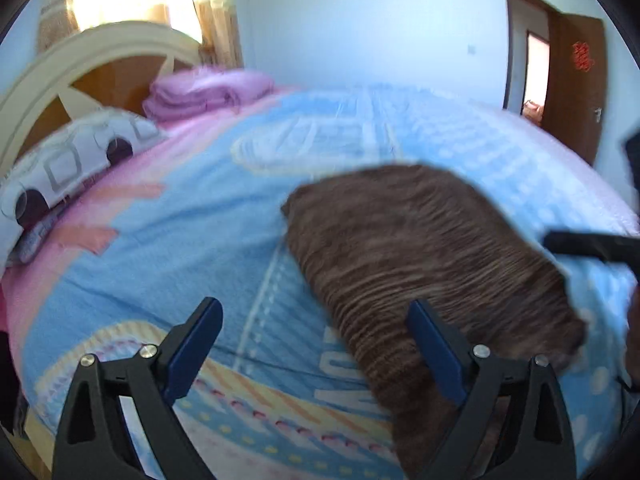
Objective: Fold small clothes
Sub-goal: 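Fold the sweater over and release it from both grippers onto the bed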
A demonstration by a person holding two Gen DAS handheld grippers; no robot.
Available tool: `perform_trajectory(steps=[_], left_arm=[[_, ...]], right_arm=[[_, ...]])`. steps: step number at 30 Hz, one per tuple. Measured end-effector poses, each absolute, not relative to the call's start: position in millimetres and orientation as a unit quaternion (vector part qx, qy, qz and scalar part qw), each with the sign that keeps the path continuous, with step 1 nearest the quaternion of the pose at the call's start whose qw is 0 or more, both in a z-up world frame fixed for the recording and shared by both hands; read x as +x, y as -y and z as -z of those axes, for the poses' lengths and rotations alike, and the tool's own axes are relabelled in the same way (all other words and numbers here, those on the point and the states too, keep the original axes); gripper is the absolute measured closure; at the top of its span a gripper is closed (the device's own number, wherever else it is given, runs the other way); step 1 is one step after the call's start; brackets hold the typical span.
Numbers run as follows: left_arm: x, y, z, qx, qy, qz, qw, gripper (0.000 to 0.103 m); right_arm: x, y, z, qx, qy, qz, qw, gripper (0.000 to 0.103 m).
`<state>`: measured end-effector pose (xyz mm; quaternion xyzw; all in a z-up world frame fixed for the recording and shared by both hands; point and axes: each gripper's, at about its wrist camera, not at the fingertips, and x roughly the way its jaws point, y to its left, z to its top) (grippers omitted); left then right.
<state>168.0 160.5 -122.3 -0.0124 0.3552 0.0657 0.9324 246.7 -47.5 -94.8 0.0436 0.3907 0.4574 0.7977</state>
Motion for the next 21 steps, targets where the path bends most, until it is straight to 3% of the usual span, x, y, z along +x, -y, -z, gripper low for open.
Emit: perform_trajectory(steps=[3,5,6,7,11,13,14,15,21], left_arm=[[174.0,-156.7,139.0,-0.024,-0.364,-0.068,0.929,0.006],[172.9,-145.3,142.5,0.001,-0.361,-0.067,0.930,0.006],[173.6,-141.6,143.1,0.016,-0.356,-0.072,0.931,0.006],[172.0,-138.0,141.9,0.028,-0.353,-0.079,0.932,0.005],[158.9,-141.9,133.8,0.000,-0.366,-0.087,0.927,0.003],[143.0,-145.0,125.2,-0.019,-0.369,-0.077,0.926,0.003],[138.1,-146.0,122.0,-0.018,-0.369,-0.076,0.926,0.003],[130.9,-147.2,115.4,-0.019,-0.365,-0.077,0.928,0.003],[103.9,-141.4,65.4,-0.043,-0.302,-0.067,0.950,0.000]], right_arm=[[235.6,46.9,125.5,-0.017,-0.431,-0.393,0.812,0.060],[236.2,63.8,136.3,0.017,-0.426,-0.403,0.810,0.062],[236.5,69.0,138.0,0.027,-0.427,-0.397,0.812,0.073],[235.0,72.8,138.4,0.031,-0.427,-0.388,0.816,0.076],[219.1,78.7,135.0,0.007,-0.410,-0.371,0.834,0.076],[209.6,88.5,128.6,0.017,-0.413,-0.355,0.838,0.069],[202.0,94.4,124.5,0.020,-0.407,-0.348,0.844,0.056],[191.9,101.9,115.5,0.022,-0.389,-0.339,0.856,0.048],[139.4,114.9,49.0,-0.019,-0.277,-0.300,0.913,0.040]])
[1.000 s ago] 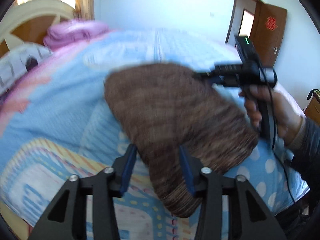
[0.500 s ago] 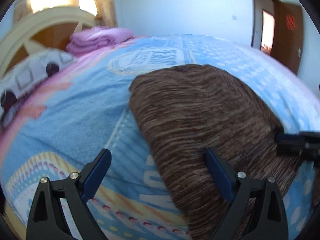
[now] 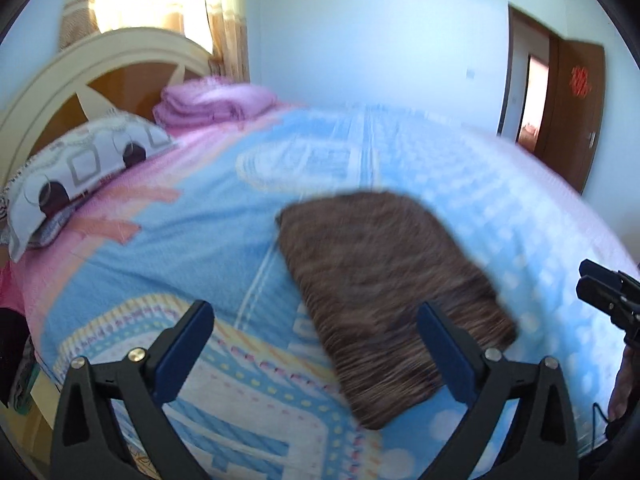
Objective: Fold small clothes
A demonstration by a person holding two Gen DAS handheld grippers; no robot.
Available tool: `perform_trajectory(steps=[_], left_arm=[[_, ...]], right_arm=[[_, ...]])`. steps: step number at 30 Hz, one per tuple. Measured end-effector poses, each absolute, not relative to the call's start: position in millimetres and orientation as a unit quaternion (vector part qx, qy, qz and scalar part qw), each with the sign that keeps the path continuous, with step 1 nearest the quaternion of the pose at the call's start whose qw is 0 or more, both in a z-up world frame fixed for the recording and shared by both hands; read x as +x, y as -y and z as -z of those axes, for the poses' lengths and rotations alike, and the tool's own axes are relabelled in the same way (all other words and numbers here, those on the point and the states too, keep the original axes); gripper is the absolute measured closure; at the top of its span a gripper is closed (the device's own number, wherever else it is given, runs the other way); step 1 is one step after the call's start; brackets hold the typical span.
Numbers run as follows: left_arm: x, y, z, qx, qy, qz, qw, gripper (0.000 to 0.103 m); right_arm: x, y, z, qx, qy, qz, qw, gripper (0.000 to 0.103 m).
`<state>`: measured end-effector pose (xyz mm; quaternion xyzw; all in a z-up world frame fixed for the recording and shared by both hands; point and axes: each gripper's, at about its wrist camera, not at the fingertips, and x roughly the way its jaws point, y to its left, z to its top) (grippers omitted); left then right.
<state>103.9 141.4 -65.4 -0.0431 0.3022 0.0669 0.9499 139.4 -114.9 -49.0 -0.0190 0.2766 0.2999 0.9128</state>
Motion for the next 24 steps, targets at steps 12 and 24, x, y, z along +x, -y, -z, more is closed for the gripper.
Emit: perform_trajectory(steps=[12,24], left_arm=[[88.9,-123.9,32.3,-0.036,-0.257,-0.042,0.965,0.000],[88.0,-126.1,35.3,-0.041,-0.259,-0.048,0.964,0.000]], right_arm=[[98.2,109.0,-4.9,-0.036,-0.179,-0.288,0.940,0.027],[93.4,103.0,2.5,-0.044,-0.190,-0.300,0.934,0.027]])
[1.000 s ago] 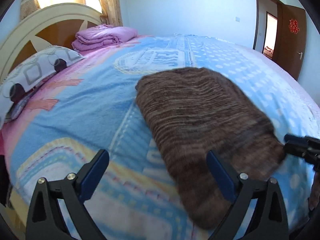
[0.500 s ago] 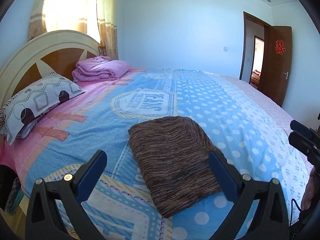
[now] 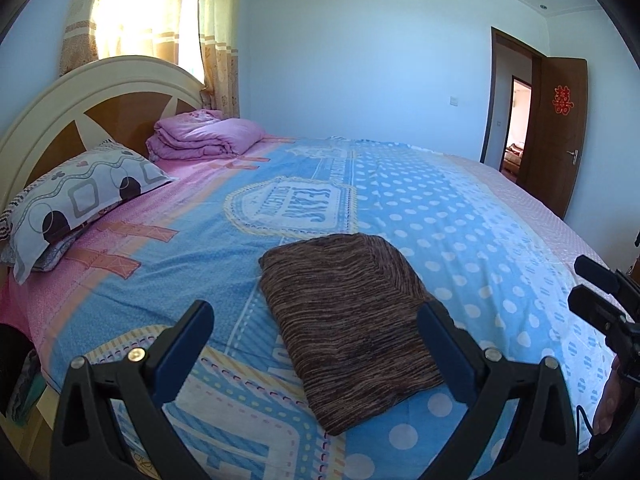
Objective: Fold small clothes
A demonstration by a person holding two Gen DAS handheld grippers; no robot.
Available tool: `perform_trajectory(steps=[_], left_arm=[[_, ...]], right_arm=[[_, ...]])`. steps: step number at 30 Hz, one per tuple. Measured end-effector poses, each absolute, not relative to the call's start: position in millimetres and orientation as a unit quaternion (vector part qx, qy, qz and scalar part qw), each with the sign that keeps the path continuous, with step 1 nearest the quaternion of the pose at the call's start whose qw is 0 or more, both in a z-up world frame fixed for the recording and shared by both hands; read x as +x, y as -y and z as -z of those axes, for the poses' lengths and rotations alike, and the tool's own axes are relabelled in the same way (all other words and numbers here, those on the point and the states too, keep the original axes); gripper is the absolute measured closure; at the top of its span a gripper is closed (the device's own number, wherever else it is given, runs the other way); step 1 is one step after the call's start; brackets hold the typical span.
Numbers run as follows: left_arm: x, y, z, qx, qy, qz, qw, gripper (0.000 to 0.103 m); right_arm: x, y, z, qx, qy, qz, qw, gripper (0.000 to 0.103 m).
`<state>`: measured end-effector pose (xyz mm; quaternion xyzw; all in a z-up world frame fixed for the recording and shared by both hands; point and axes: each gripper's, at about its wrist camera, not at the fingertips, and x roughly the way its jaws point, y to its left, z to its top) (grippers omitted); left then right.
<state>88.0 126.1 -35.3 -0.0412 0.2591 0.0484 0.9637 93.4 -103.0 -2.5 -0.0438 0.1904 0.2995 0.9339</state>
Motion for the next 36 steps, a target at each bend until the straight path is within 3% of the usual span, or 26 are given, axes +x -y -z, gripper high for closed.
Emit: perform_trajectory(steps=[36], left_arm=[[93.5,-125.7,43.4,-0.037,-0.273,-0.049,0.960,0.000]], right_arm=[[86.3,102.5,9.1,-0.041,-0.184,-0.302,0.935,0.027]])
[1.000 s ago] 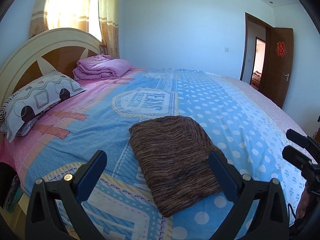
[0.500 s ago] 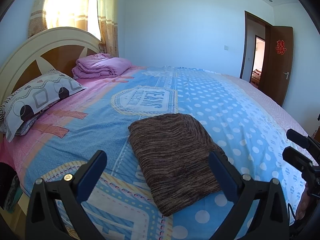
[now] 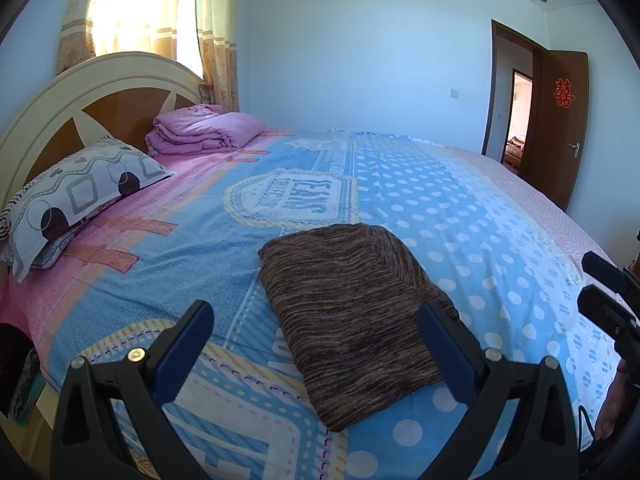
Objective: Fold small clothes
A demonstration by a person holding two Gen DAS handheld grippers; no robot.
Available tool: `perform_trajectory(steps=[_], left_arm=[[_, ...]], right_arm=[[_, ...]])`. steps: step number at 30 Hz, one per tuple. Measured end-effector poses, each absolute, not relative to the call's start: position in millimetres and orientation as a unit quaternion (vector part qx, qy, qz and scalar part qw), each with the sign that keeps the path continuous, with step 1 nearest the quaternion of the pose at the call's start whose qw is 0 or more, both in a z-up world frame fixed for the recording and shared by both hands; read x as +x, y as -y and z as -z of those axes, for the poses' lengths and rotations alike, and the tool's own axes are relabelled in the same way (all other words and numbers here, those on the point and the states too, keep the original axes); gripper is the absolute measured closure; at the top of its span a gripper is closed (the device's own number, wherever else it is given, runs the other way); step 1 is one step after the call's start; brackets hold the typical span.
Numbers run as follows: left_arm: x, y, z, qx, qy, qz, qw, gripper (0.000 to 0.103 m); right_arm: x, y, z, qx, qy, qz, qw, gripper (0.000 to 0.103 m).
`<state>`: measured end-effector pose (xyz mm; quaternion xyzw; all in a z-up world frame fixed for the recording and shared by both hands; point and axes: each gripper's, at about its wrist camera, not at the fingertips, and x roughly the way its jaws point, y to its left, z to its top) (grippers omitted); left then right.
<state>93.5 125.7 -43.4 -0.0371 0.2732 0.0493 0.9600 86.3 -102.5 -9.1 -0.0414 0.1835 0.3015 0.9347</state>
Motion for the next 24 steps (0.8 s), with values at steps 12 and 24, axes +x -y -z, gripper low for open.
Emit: perform_trajectory(steps=[12,24], left_arm=[[97.6,-125.9,47.1,-0.032,-0.285,-0.054,0.956,0.000],[98.1,-129.1,46.2,-0.024,-0.282,-0.069,0.957,0.000]], right_arm=[[83.0,102.1,4.2,-0.040,-0.169,-0.299,0.939,0.027],[77.5,99.9,1.3,-0.042,-0.162,-0.302,0.939,0.027]])
